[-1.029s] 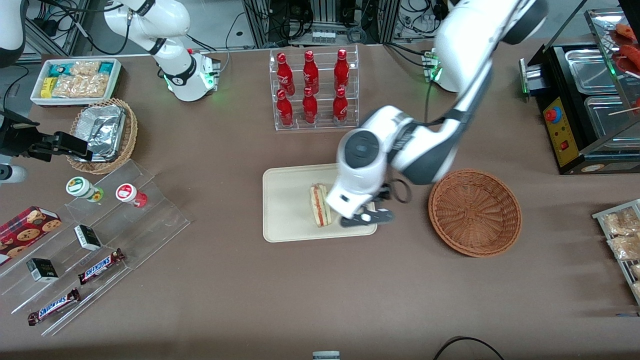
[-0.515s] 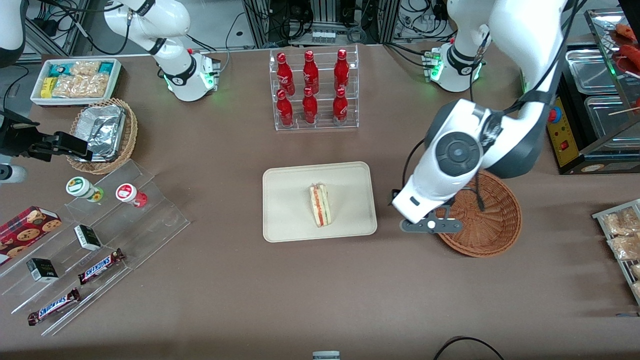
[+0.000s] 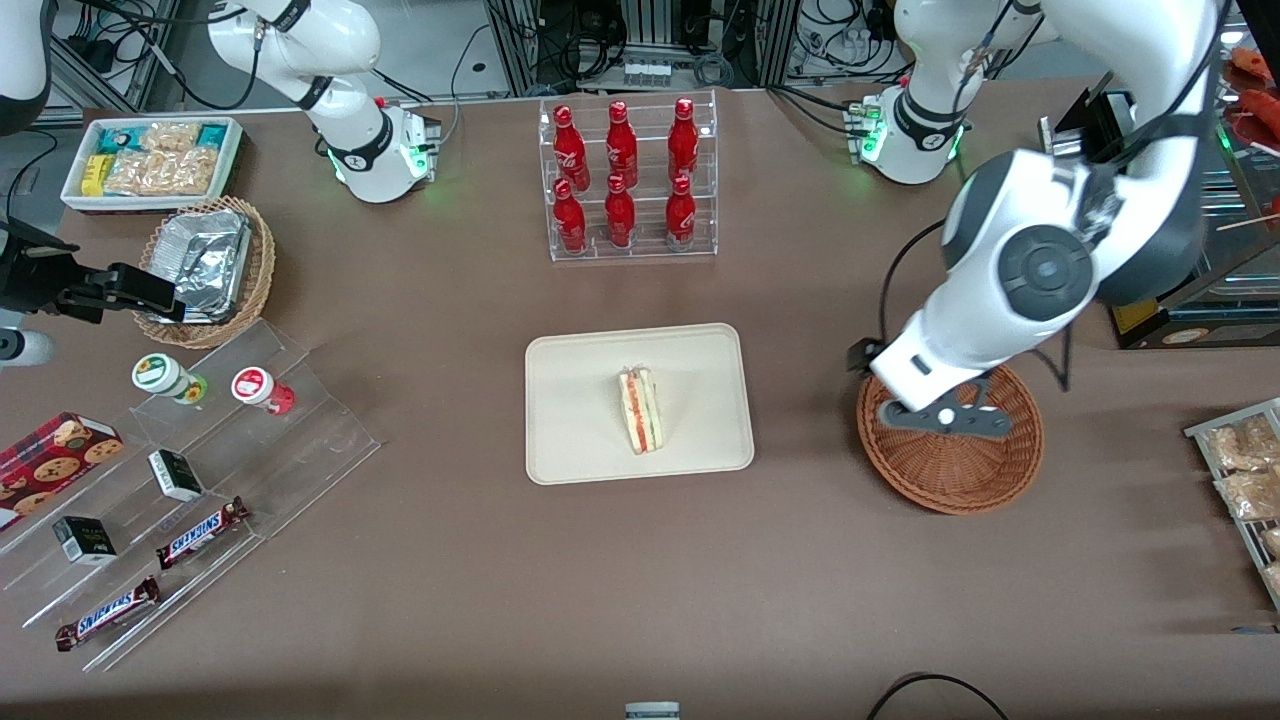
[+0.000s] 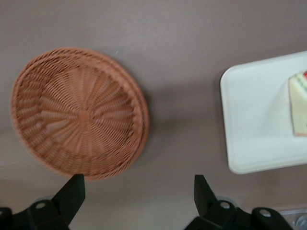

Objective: Place sandwich from basket to tray

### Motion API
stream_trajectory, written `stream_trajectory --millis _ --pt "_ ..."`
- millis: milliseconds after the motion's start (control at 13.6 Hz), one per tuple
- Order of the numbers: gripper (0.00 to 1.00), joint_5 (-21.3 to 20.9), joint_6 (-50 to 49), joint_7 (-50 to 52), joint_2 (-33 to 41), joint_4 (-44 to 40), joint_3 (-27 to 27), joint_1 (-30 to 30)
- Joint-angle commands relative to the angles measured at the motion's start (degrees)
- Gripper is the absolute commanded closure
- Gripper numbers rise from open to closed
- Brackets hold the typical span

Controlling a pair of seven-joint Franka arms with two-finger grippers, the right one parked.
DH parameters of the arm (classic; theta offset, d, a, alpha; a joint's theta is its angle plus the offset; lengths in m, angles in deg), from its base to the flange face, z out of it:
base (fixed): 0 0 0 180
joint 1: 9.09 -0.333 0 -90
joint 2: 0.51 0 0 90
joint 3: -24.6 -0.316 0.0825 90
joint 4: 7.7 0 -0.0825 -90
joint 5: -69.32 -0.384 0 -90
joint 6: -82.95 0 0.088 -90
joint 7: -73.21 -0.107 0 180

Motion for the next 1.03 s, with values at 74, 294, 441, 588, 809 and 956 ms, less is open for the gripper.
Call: stream_trajectory --millis 74,294,441,588,809,956 --pt "0.0 2.2 -5.1 -7.8 7.1 2.8 -3.4 -1.4" --pt "0.0 2.3 -10.9 -14.8 11.0 2.6 -7.9 -1.5" --pt "0.0 2.3 -14.4 -15.7 13.5 2.3 -11.1 -0.7" --pt "0.0 3.0 -16.7 -15.7 15.5 1.5 -14.9 0.9" --pt "0.0 3.1 -21.8 -15.7 16.5 -2.3 -17.4 1.0" --pt "0.0 3.1 -22.5 -15.7 16.9 -2.8 -17.4 0.5"
